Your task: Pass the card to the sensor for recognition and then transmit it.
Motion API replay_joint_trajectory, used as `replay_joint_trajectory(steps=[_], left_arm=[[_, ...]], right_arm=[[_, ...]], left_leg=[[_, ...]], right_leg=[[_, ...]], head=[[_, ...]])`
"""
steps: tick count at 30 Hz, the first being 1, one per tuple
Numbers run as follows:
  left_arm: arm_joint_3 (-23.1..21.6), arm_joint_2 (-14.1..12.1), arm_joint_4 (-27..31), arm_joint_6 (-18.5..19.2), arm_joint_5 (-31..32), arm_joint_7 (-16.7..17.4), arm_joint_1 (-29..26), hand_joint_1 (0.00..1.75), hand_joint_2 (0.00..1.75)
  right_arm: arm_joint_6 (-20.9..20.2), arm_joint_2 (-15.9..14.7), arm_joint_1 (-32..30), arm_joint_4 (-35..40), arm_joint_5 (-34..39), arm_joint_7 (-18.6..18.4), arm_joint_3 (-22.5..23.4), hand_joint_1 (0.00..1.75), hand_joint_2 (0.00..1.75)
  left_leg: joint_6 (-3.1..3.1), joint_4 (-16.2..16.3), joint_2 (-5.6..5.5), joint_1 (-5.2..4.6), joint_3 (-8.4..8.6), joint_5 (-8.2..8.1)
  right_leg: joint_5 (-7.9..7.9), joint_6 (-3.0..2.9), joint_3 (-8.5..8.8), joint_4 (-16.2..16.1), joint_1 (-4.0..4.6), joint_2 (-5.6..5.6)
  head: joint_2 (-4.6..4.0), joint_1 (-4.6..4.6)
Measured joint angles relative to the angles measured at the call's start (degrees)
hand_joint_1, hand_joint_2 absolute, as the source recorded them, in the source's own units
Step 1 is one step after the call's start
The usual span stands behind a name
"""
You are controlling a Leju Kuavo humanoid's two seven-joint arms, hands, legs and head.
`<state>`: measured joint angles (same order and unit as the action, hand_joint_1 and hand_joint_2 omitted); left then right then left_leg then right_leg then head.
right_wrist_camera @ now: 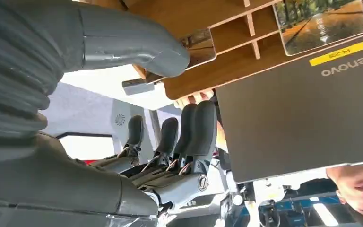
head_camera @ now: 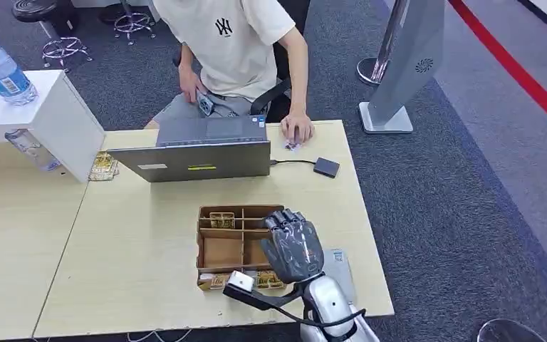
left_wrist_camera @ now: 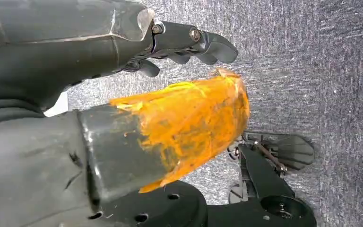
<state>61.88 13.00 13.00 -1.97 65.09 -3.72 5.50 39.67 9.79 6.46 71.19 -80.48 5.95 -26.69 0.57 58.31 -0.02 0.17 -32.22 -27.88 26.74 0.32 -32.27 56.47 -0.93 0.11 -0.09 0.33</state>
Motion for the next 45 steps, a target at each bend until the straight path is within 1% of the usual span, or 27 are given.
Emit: replay_joint_trajectory(steps=[1, 2, 4, 7, 9, 15, 16, 17, 18, 19, 30, 39, 41, 45], left_arm=[[0.0, 0.0, 0.0, 0.02, 0.05, 0.0, 0.0, 0.0, 0.0], [0.0, 0.0, 0.0, 0.02, 0.05, 0.0, -0.01, 0.0, 0.0], [0.0, 0.0, 0.0, 0.02, 0.05, -0.02, -0.01, 0.0, 0.0], [0.0, 0.0, 0.0, 0.0, 0.05, -0.09, -0.01, 0.0, 0.0], [0.0, -0.02, 0.0, 0.0, 0.02, -0.09, -0.01, 0.0, 0.0], [0.0, -0.04, 0.0, 0.02, 0.02, -0.09, -0.01, 0.0, 0.0], [0.0, -0.04, 0.0, 0.04, 0.02, -0.11, -0.01, 0.0, 0.0], [0.0, -0.04, 0.0, 0.04, 0.02, -0.11, -0.01, 0.0, 0.0], [0.0, -0.04, 0.0, 0.04, 0.02, -0.11, -0.01, 0.0, 0.0], [0.0, -0.07, 0.0, 0.04, 0.04, -0.11, -0.01, 0.0, 0.0], [0.0, -0.07, 0.0, 0.07, -0.06, -0.46, -0.01, 0.0, 0.0], [0.0, 0.02, 0.0, 0.02, 0.22, -0.46, -0.03, 0.0, 0.0], [0.0, 0.15, 0.0, -0.15, 0.24, -0.46, -0.06, 0.0, 0.0], [0.0, 0.5, 0.0, -0.33, 0.24, -0.61, -0.03, 0.0, 0.0]], right_arm=[[0.0, 0.0, 0.25, -0.42, 0.09, -0.24, 0.04, 0.89, 1.75], [0.0, 0.0, 0.37, -0.68, 0.11, -0.42, 0.07, 0.93, 1.75], [0.0, 0.0, 0.61, -1.51, 0.09, -0.59, 0.09, 0.94, 1.75], [0.0, 0.0, 0.84, -2.69, 0.09, -1.09, 0.11, 0.91, 1.75], [0.0, 0.0, 0.98, -3.54, 0.07, -1.42, 0.19, 0.94, 1.75], [0.0, 0.0, 1.85, -5.84, -0.31, -1.84, 0.24, 0.96, 1.75], [0.0, 0.0, 2.05, -6.15, -0.33, -1.97, 0.24, 1.06, 1.75], [0.0, 0.0, 2.25, -6.52, -0.37, -2.21, 0.24, 1.33, 1.75], [0.0, 0.0, 2.44, -6.86, -0.39, -2.34, 0.24, 1.52, 1.75], [0.0, 0.0, 2.63, -7.21, -0.37, -2.38, 0.26, 1.75, 1.75], [0.26, 0.0, 4.54, -9.2, 0.09, -2.78, 0.68, 1.75, 1.75], [0.31, -0.04, 3.84, -8.5, -0.17, -2.71, 1.4, 1.75, 1.75], [0.31, -0.09, 2.44, -6.66, 0.94, -1.22, 2.41, 1.75, 1.75], [0.31, -0.09, 0.22, -1.59, 3.83, 2.93, 4.59, 1.75, 1.75]], left_leg=[[0.0, 0.0, 0.0, 0.0, 0.0, 0.0], [0.0, 0.0, 0.0, 0.0, 0.0, 0.0], [0.0, 0.0, 0.0, 0.0, 0.0, 0.0], [0.0, 0.0, 0.0, 0.0, 0.0, 0.0], [0.0, 0.0, 0.0, 0.0, 0.0, 0.0], [0.0, 0.0, 0.0, 0.0, 0.0, 0.0], [0.0, 0.0, 0.0, 0.0, 0.0, 0.0], [0.0, 0.0, 0.0, 0.0, 0.0, 0.0], [0.0, 0.0, 0.0, 0.0, 0.0, 0.0], [0.0, 0.0, 0.0, 0.0, 0.0, 0.0], [0.0, 0.0, 0.0, 0.0, 0.01, 0.0], [0.0, 0.0, -0.01, 0.0, 0.02, 0.01], [0.0, 0.0, -0.02, 0.0, 0.0, 0.0], [0.0, 0.01, 0.0, -0.01, 0.0, -0.01]], right_leg=[[0.0, 0.0, 0.0, 0.0, 0.0, 0.0], [0.0, 0.0, 0.0, 0.0, 0.0, 0.0], [0.0, 0.0, 0.0, 0.0, 0.0, 0.0], [0.0, 0.0, 0.0, 0.0, 0.0, 0.0], [0.0, 0.0, 0.0, 0.0, 0.0, 0.0], [0.0, 0.0, 0.0, 0.0, 0.0, 0.0], [0.0, 0.0, 0.0, 0.0, 0.0, 0.0], [0.0, 0.0, 0.0, 0.0, 0.0, 0.0], [0.0, 0.0, 0.0, 0.0, 0.0, 0.0], [0.0, 0.0, 0.0, 0.0, 0.0, 0.0], [0.0, 0.0, 0.0, 0.0, 0.0, 0.0], [0.0, 0.0, 0.0, 0.0, 0.0, -0.01], [0.0, 0.0, 0.0, 0.0, 0.0, -0.01], [0.0, 0.0, -0.01, -0.01, -0.01, 0.0]], head=[[0.0, 0.0], [0.0, 0.0], [0.0, 0.0], [0.0, -0.02], [0.0, 0.0], [0.0, 0.0], [0.0, 0.0], [0.0, -0.02], [0.0, 0.0], [0.0, 0.0], [0.0, 0.0], [0.0, 0.0], [0.0, 0.0], [0.0, 0.0]])
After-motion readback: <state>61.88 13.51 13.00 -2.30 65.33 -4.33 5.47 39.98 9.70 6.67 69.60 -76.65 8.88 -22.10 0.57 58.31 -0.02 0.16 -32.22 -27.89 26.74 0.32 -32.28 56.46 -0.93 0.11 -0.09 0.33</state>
